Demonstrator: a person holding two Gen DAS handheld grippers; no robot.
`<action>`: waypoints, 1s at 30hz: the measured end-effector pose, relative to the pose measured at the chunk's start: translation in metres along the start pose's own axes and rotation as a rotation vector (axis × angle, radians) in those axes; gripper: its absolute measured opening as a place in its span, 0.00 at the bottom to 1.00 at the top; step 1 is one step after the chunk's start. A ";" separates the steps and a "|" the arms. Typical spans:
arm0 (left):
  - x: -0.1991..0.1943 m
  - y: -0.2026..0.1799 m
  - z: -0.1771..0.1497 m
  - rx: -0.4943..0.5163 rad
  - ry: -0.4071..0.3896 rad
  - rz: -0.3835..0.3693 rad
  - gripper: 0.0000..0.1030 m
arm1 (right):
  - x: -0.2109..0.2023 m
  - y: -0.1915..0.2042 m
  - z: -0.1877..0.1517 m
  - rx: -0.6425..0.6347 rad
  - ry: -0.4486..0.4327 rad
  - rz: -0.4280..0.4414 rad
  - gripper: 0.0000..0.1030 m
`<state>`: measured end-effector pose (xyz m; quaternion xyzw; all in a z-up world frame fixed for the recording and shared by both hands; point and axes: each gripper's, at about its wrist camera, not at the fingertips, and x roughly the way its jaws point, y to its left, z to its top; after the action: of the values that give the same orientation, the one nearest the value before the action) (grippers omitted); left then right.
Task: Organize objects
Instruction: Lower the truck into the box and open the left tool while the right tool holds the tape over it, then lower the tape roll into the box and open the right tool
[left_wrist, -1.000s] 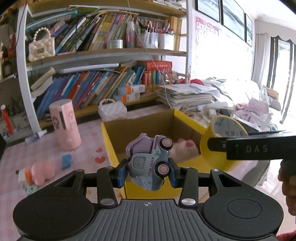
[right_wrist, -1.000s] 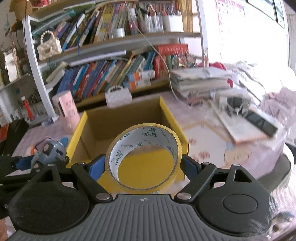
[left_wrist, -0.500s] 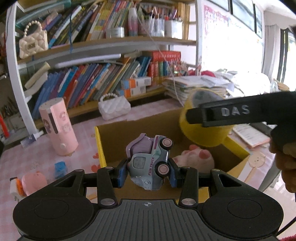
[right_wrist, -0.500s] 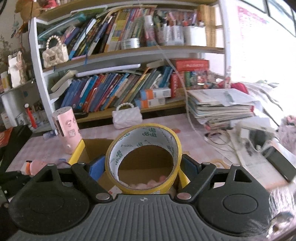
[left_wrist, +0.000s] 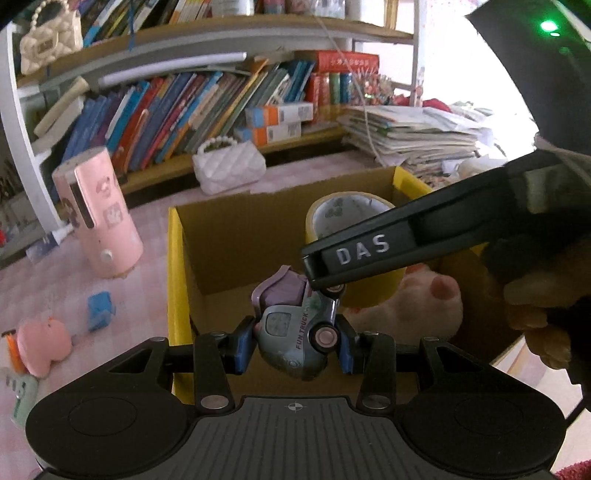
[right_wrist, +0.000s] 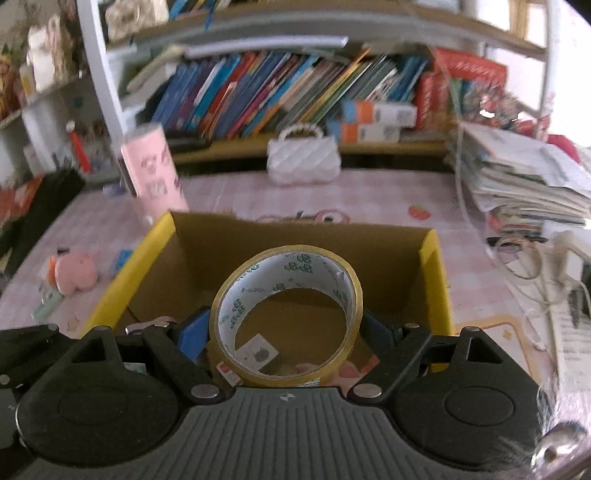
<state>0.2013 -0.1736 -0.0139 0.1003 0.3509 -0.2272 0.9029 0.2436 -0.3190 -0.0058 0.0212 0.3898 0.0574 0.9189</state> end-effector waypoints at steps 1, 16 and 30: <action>0.001 -0.001 -0.001 0.006 0.001 0.011 0.41 | 0.005 0.000 0.001 -0.009 0.013 -0.001 0.82; 0.000 -0.003 -0.002 0.020 -0.021 0.028 0.44 | 0.036 0.003 0.006 -0.040 0.138 0.009 0.82; -0.053 0.001 -0.007 0.025 -0.169 0.071 0.76 | -0.017 0.004 0.001 0.039 -0.052 -0.057 0.84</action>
<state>0.1633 -0.1524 0.0167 0.1047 0.2667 -0.2069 0.9355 0.2328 -0.3170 0.0074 0.0292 0.3672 0.0229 0.9294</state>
